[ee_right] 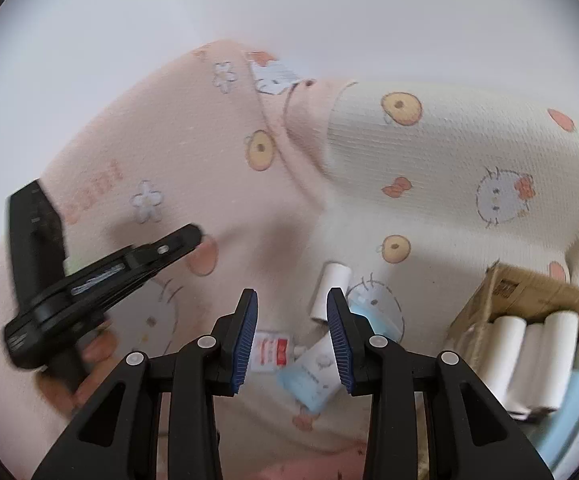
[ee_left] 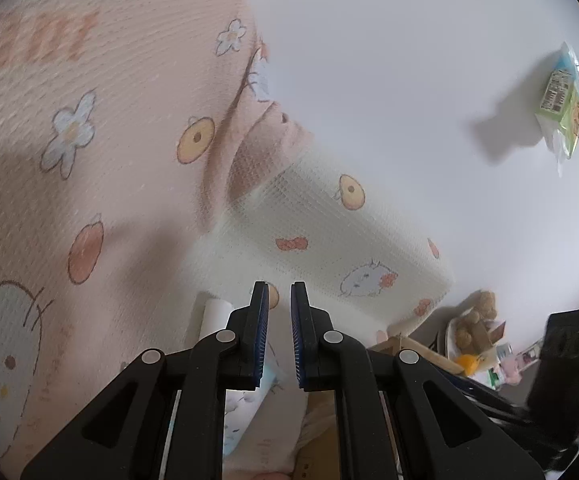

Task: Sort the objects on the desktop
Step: 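Move both open grippers back to the white rolls on the blanket, then close the left gripper on a white roll while the right gripper closes on another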

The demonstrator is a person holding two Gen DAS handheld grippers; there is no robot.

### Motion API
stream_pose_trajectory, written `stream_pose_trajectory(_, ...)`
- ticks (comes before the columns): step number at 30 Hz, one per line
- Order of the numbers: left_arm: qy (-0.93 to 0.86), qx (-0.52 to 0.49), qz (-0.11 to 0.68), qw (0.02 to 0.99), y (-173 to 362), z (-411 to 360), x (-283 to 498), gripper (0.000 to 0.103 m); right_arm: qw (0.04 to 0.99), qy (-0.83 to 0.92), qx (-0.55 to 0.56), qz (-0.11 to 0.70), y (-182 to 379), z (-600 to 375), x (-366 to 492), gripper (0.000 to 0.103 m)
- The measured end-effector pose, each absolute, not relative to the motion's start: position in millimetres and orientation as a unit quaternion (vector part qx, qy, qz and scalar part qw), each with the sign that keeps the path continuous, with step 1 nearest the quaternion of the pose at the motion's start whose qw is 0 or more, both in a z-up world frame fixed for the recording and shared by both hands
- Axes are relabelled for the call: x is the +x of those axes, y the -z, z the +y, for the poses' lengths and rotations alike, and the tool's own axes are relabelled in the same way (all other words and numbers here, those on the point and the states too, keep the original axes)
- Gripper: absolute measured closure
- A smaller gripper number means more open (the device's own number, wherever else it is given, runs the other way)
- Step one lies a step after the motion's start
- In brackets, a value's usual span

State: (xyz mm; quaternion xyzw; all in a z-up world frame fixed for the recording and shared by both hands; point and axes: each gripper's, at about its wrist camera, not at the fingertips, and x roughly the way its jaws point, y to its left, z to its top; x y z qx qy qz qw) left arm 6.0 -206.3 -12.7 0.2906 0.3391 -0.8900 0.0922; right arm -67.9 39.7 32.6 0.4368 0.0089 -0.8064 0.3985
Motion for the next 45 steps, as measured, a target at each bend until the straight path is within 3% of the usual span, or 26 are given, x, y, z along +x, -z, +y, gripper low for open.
stream_pose_trajectory(5, 0.89, 0.314, 0.313, 0.108, 39.3, -211.7, 7.7, 0.092, 0.412, 0.809, 0.417, -0.044, -5.2, 25.1, -59.6, 0.071)
stream_pose_trajectory(9, 0.87, 0.346, 0.336, 0.1, 77.3, -223.5, 1.1, 0.092, 0.419, 0.819, 0.379, -0.097, 19.9, 17.5, -51.3, 0.071)
stream_pose_trajectory(16, 0.849, 0.383, 0.355, 0.086, 131.2, -240.5, -3.9, 0.092, 0.402, 0.856, 0.322, -0.049, 72.1, -2.2, -38.5, 0.071)
stream_pose_trajectory(21, 0.835, 0.419, 0.349, 0.074, 158.2, -245.9, -24.6, 0.092, 0.405, 0.849, 0.335, -0.06, 109.3, -10.4, -44.6, 0.071)
stream_pose_trajectory(31, 0.76, 0.466, 0.451, 0.04, 214.2, -274.3, -74.4, 0.066, 0.38, 0.836, 0.387, -0.09, 152.9, -33.4, -76.5, 0.071)
stream_pose_trajectory(36, 0.756, 0.484, 0.439, 0.04, 218.8, -271.9, -99.5, 0.057, 0.34, 0.833, 0.416, -0.132, 169.4, -32.7, -100.6, 0.071)
stream_pose_trajectory(45, 0.763, 0.501, 0.407, 0.026, 226.9, -264.1, -138.3, 0.056, 0.319, 0.799, 0.475, -0.185, 201.0, -25.7, -129.8, 0.071)
